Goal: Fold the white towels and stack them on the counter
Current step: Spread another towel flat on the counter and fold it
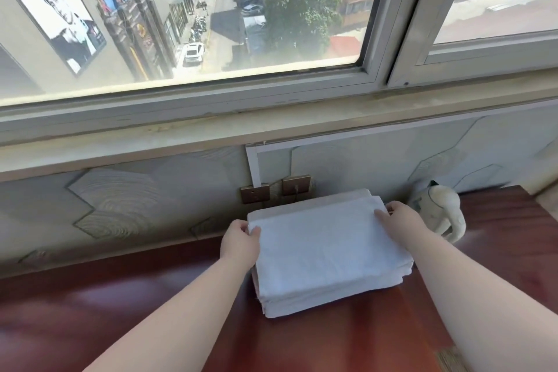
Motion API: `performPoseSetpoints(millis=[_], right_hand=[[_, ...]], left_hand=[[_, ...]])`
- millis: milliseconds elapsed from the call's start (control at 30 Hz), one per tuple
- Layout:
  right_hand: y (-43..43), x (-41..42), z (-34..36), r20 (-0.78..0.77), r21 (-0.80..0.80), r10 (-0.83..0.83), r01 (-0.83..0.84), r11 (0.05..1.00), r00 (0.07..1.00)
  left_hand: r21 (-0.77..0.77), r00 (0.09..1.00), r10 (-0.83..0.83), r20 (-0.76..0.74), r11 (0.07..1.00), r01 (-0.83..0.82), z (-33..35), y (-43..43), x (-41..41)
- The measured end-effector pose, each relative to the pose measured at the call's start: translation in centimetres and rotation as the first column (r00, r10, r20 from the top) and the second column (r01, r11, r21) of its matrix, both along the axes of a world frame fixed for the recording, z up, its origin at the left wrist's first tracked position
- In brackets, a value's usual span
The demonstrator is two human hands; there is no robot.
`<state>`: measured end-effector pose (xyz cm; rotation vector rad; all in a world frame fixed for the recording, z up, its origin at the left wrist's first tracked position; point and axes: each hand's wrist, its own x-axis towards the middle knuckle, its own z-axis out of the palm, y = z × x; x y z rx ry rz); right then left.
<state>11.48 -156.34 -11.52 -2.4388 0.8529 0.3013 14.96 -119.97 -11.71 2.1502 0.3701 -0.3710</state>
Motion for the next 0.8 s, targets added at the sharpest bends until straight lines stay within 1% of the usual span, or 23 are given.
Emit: performPoseSetpoints(millis=[33, 67, 100, 133, 167, 200, 233, 267, 300, 333, 400, 500, 533, 600, 700, 733, 800], right_hand=[[0.2, -0.1, -0.2, 0.007, -0.019, -0.004, 0.004, 1.000, 1.000], [0.6, -0.2, -0.3, 0.048, -0.068, 0.000, 0.004, 0.998, 0.999], [1.0, -0.3, -0.5, 0.117, -0.166, 0.036, -0.016, 0.986, 0.993], [1.7, -0.4, -0.8, 0.178, -0.292, 0.122, -0.066, 0.954, 0.976], [2.6, -0.5, -1.1, 0.183, -0.404, 0.243, -0.152, 0.902, 0.953], [3.6, -0.5, -1.3, 0.137, -0.462, 0.365, -0.267, 0.846, 0.921], [4.5, -0.6, -1.6, 0.068, -0.461, 0.468, -0.388, 0.798, 0.881], [5.3, -0.8, -2.2, 0.003, -0.427, 0.537, -0.484, 0.764, 0.844], [5.7, -1.0, -2.8, -0.050, -0.389, 0.570, -0.542, 0.745, 0.820], [5.7, -1.4, -3.6, -0.093, -0.359, 0.576, -0.567, 0.741, 0.812], [4.9, -2.1, -4.3, -0.131, -0.331, 0.547, -0.556, 0.762, 0.827], [4.3, -2.4, -3.9, -0.153, -0.332, 0.499, -0.520, 0.787, 0.853], [4.8, -2.5, -3.4, -0.154, -0.344, 0.500, -0.521, 0.781, 0.852], [6.2, -2.4, -2.9, -0.108, -0.346, 0.512, -0.515, 0.784, 0.852], [9.1, -3.7, -2.7, -0.011, -0.316, 0.587, -0.560, 0.766, 0.810], [9.9, -4.3, -2.8, -0.013, -0.304, 0.605, -0.580, 0.756, 0.796], [11.0, -5.1, -3.1, -0.066, -0.285, 0.599, -0.591, 0.755, 0.798]], left_hand=[[0.055, 1.000, -0.001, 0.011, 0.998, 0.001, 0.1, -0.2, -0.3], [0.175, 0.998, -0.041, 0.056, 0.984, 0.030, 0.2, -0.4, -0.6], [0.329, 0.985, -0.118, 0.126, 0.942, 0.071, 0.3, -0.9, -1.1], [0.462, 0.950, -0.240, 0.199, 0.878, 0.124, 0.5, -1.5, -1.6], [0.555, 0.889, -0.396, 0.233, 0.804, 0.212, 0.5, -2.1, -2.0], [0.618, 0.806, -0.557, 0.203, 0.711, 0.336, 0.3, -2.8, -2.3], [0.654, 0.716, -0.684, 0.137, 0.606, 0.453, -0.1, -3.3, -2.6], [0.671, 0.644, -0.763, 0.056, 0.506, 0.542, -0.8, -3.6, -2.9], [0.668, 0.604, -0.797, -0.018, 0.440, 0.600, -1.7, -3.5, -3.1], [0.659, 0.595, -0.800, -0.074, 0.409, 0.631, -2.5, -3.3, -3.1], [0.649, 0.631, -0.766, -0.127, 0.417, 0.636, -3.4, -2.5, -3.0], [0.672, 0.673, -0.728, -0.131, 0.434, 0.600, -3.9, -2.0, -2.8], [0.673, 0.680, -0.722, -0.131, 0.438, 0.595, -3.8, -1.8, -3.0], [0.671, 0.689, -0.711, -0.136, 0.446, 0.593, -3.9, -1.6, -3.4], [0.663, 0.702, -0.694, -0.159, 0.452, 0.597, -3.8, -0.1, -4.6], [0.663, 0.708, -0.687, -0.164, 0.455, 0.595, -3.6, 0.7, -4.9], [0.661, 0.729, -0.665, -0.161, 0.476, 0.580, -3.0, 2.5, -5.1]])
